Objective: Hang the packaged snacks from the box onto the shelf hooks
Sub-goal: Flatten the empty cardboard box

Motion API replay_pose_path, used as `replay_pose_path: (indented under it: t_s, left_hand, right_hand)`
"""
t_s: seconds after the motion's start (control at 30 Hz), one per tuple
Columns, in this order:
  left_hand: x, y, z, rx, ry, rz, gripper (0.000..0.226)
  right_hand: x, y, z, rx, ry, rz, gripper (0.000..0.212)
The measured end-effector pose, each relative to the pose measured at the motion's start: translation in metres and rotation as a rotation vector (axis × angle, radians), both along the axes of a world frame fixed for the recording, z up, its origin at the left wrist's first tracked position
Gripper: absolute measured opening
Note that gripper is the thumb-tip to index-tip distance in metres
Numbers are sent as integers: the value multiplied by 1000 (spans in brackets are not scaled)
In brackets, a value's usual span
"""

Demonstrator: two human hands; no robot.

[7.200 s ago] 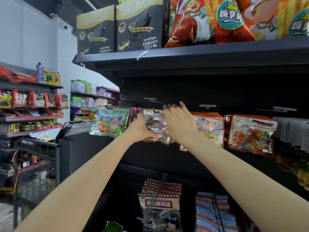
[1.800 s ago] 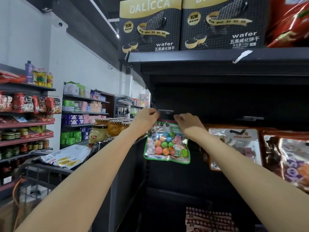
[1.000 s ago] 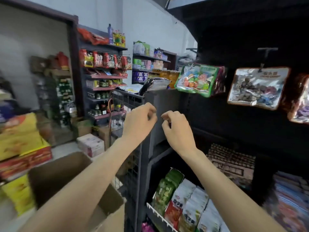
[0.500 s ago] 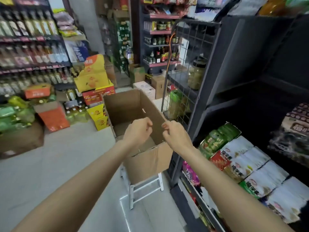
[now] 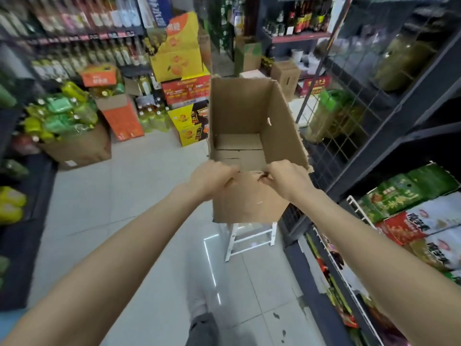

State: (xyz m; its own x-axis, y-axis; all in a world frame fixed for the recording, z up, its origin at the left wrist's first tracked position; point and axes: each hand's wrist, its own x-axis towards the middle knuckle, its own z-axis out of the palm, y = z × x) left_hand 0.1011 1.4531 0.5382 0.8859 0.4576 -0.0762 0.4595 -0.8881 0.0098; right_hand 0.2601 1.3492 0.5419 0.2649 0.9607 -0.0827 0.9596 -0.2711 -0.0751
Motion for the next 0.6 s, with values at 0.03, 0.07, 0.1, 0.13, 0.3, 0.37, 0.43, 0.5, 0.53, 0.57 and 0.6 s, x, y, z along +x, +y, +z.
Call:
replay_pose_path:
  t_s: [0.03,0.07,0.1,0.13,0.3,0.37,0.43,0.5,0.53,0.57,0.6]
  left_hand:
    - [-11,18,2,-3,-40,22,11]
    - [-21,36,5,-16,-75,44,12]
    - [-32,55,7,-36,-102,60,13]
    - [-42,73,8,-52,-126,76,15]
    - [-81,168,3,-75,-189,178,22]
    - [-94,201,5,-57,-216,198,16]
    - [-104,235,5,-14,-254,215,12]
    - [-113,269,2,19,-325,267,21]
    - [-117,286,-1,7,-398,308,31]
    - [-121,302,-4,-23,-473,356,45]
    - [-124,318,-7,-66,-527,409,62]
  right_hand:
    - [-8,17,3,11,12,36,21]
    - [-16,35,7,14,27,74,19]
    - [-24,55,11,9,32,109,17]
    - [-33,76,14,-3,22,140,17]
    - [-69,186,23,-20,19,201,17]
    - [-80,225,22,-18,43,206,17]
    - [-88,263,20,-9,61,203,17]
    - [-96,300,20,3,104,200,12]
    - [-100,317,19,14,134,198,9]
    - [-104,335,19,30,163,196,9]
    - [-107,353,18,52,190,192,10]
